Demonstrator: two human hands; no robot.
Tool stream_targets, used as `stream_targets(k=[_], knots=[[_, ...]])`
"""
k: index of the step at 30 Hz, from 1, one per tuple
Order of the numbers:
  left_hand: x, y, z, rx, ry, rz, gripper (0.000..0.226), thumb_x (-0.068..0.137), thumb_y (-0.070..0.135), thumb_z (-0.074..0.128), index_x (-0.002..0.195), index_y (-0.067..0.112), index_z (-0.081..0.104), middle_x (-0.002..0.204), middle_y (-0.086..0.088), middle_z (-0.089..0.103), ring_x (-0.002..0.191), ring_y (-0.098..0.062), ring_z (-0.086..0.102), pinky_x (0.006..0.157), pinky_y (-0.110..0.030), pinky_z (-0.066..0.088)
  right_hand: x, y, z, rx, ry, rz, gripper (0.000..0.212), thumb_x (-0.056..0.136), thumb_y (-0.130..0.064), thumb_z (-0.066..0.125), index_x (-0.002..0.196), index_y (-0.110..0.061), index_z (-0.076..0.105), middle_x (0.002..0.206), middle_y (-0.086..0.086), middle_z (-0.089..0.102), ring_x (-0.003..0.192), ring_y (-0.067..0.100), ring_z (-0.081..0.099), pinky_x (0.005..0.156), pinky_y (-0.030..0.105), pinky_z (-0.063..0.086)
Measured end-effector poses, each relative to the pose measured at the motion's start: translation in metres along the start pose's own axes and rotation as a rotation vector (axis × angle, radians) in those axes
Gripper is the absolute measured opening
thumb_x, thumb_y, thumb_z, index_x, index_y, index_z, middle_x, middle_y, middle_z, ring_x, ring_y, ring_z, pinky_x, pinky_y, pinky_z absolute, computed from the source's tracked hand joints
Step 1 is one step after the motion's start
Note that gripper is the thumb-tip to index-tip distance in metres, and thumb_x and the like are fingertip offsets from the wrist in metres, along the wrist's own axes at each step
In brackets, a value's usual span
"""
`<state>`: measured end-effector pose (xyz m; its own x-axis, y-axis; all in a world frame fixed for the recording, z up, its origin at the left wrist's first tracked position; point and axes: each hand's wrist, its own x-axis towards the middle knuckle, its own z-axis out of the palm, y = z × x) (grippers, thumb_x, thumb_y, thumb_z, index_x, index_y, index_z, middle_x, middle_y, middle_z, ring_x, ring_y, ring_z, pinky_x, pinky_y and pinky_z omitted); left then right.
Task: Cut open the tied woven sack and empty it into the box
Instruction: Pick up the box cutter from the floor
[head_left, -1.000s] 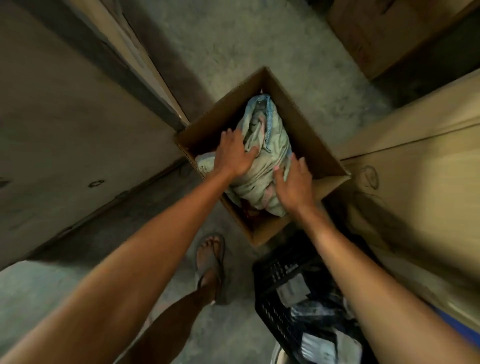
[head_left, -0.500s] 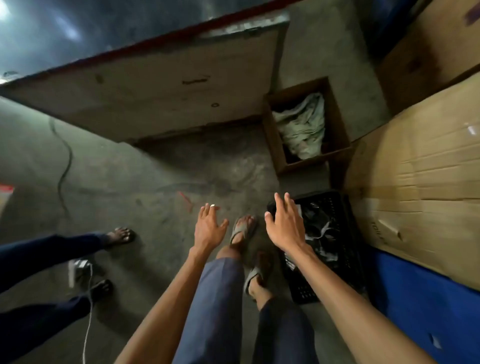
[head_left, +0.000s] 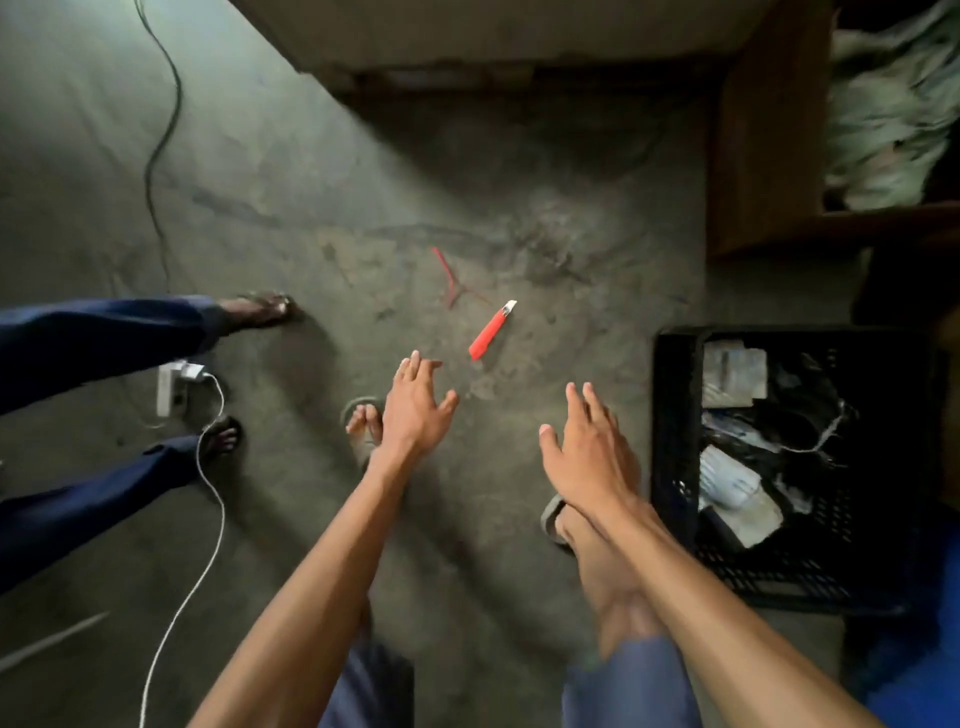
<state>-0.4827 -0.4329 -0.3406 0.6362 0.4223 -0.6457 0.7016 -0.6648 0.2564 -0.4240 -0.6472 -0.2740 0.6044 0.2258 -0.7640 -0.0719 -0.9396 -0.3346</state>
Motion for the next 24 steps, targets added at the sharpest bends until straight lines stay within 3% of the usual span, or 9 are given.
stream_targets(k=[4,8,13,17,21,24], knots=[[0.107,-0.066,0.063,0.063,0.015,0.056,0.06,0.092,0.029,0.061,0.146,0.01,0.044,0.162,-0.02,0.026,0.152,-0.033,0.022,0.121,-0.038,0.024,0.107,-0.015,0.09,0.063,0.014,0.075,0.066,0.1,-0.034,0.05,0.156,-0.007,0.028,0.161,0.017,0.034,0.146,0.033,0.036,0.115,0.039,0.032],[0.213,-0.146,0.138,0.179,0.052,0.162,0.068,0.091,0.032,0.058,0.151,0.008,0.036,0.164,-0.02,0.019,0.153,-0.034,0.016,0.122,-0.044,0.024,0.224,-0.028,0.187,0.151,0.078,0.189,0.057,0.099,-0.034,0.052,0.146,-0.003,0.043,0.143,0.021,0.056,0.133,0.036,0.051,0.105,0.039,0.04],[0.294,-0.211,0.214,0.227,0.175,0.208,0.07,0.097,0.036,0.046,0.159,0.013,0.021,0.168,-0.016,0.007,0.156,-0.03,0.004,0.125,-0.048,0.014,0.345,-0.029,0.275,0.265,0.255,0.325,0.062,0.09,-0.06,0.058,0.119,-0.004,0.062,0.118,0.018,0.072,0.115,0.037,0.063,0.089,0.04,0.049],[0.323,-0.24,0.258,0.231,0.236,0.27,0.066,0.102,0.039,0.035,0.16,0.016,0.014,0.168,-0.013,0.004,0.156,-0.027,0.001,0.125,-0.048,0.009,0.401,-0.025,0.309,0.286,0.427,0.361,0.075,0.076,-0.076,0.062,0.104,-0.006,0.065,0.102,0.015,0.075,0.103,0.035,0.067,0.075,0.04,0.048],[0.331,-0.25,0.271,0.265,0.265,0.283,0.066,0.104,0.039,0.034,0.161,0.016,0.01,0.168,-0.014,0.001,0.156,-0.028,-0.001,0.125,-0.049,0.007,0.424,-0.026,0.314,0.255,0.494,0.421,0.074,0.066,-0.077,0.07,0.084,-0.005,0.071,0.088,0.017,0.075,0.086,0.037,0.07,0.06,0.034,0.03],[0.332,-0.254,0.271,0.308,0.252,0.291,0.066,0.105,0.042,0.031,0.161,0.016,0.008,0.168,-0.014,0.0,0.156,-0.028,-0.002,0.125,-0.05,0.008,0.43,-0.03,0.309,0.289,0.452,0.441,0.057,0.068,-0.059,0.08,0.085,-0.005,0.074,0.092,0.018,0.077,0.089,0.037,0.072,0.063,0.039,0.045]])
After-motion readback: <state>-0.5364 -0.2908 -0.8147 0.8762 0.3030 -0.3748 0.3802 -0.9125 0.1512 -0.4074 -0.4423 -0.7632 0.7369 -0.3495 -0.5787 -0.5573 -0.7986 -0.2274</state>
